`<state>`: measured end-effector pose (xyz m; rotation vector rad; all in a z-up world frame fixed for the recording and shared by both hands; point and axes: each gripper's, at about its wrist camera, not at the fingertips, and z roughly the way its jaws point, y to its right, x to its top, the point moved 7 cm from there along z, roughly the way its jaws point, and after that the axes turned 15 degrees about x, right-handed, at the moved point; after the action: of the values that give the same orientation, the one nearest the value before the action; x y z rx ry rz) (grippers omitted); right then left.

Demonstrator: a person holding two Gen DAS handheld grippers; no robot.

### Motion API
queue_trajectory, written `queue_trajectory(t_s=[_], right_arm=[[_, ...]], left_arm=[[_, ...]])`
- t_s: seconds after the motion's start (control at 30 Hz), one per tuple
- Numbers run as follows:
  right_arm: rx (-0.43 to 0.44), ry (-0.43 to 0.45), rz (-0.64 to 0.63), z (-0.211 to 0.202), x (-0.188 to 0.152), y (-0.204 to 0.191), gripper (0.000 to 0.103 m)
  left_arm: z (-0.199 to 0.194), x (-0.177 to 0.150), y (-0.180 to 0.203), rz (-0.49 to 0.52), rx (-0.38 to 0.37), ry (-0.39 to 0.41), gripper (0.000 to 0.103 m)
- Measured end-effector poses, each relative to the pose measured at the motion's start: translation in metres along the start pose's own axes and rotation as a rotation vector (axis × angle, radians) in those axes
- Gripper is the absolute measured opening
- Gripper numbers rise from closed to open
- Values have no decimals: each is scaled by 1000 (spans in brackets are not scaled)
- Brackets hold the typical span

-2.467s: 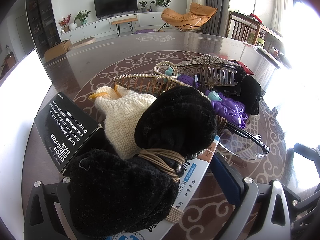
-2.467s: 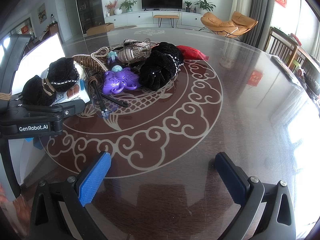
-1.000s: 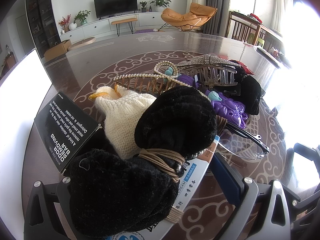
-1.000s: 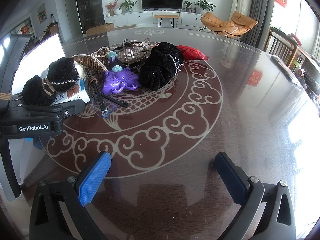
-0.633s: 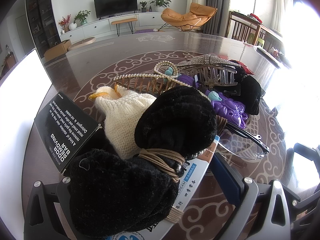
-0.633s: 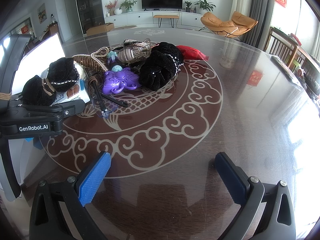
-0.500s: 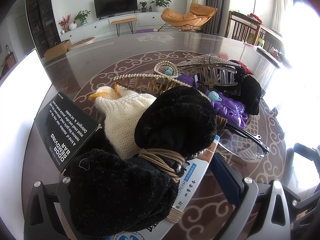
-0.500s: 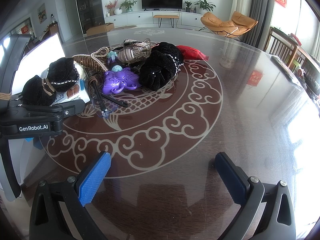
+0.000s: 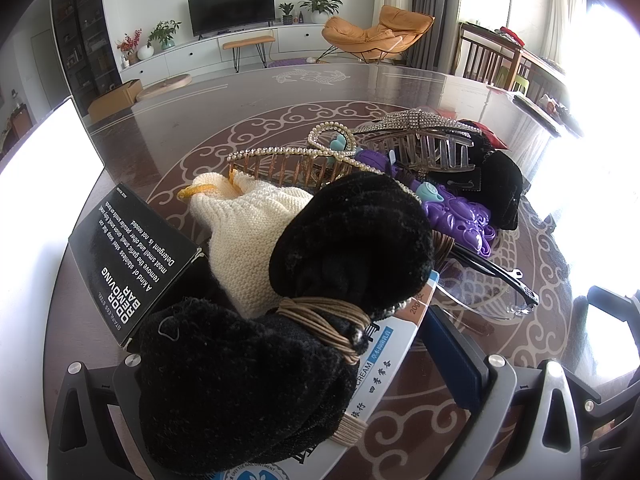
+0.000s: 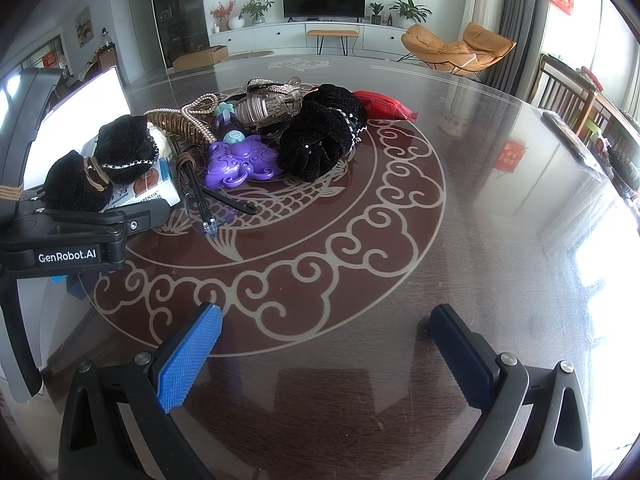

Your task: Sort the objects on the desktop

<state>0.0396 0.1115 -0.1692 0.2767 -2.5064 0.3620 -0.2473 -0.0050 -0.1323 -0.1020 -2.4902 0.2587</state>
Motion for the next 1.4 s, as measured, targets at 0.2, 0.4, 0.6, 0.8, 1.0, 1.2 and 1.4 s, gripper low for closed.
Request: queue_trajectory(t_s=[0.2, 0.4, 0.6, 0.8, 1.0, 1.2, 1.4], right_arm=[[0, 0, 0, 0, 0, 0, 103], [0, 0, 0, 0, 0, 0, 103], [0, 0, 0, 0, 0, 0, 103], [0, 0, 0, 0, 0, 0, 103], [0, 0, 0, 0, 0, 0, 103], [0, 0, 0, 0, -1, -1, 103], [0, 0, 0, 0, -1, -1, 103]], left_arm=[[0, 0, 0, 0, 0, 0, 103], [0, 0, 0, -1, 0, 0, 103], [0, 0, 0, -1, 1, 0, 103], [0, 1, 1, -1, 1, 0, 103], [0, 1, 1, -1, 1, 0, 103], [0, -1, 1, -2, 1, 0, 103], [-1, -1, 1, -3, 3, -4, 103]])
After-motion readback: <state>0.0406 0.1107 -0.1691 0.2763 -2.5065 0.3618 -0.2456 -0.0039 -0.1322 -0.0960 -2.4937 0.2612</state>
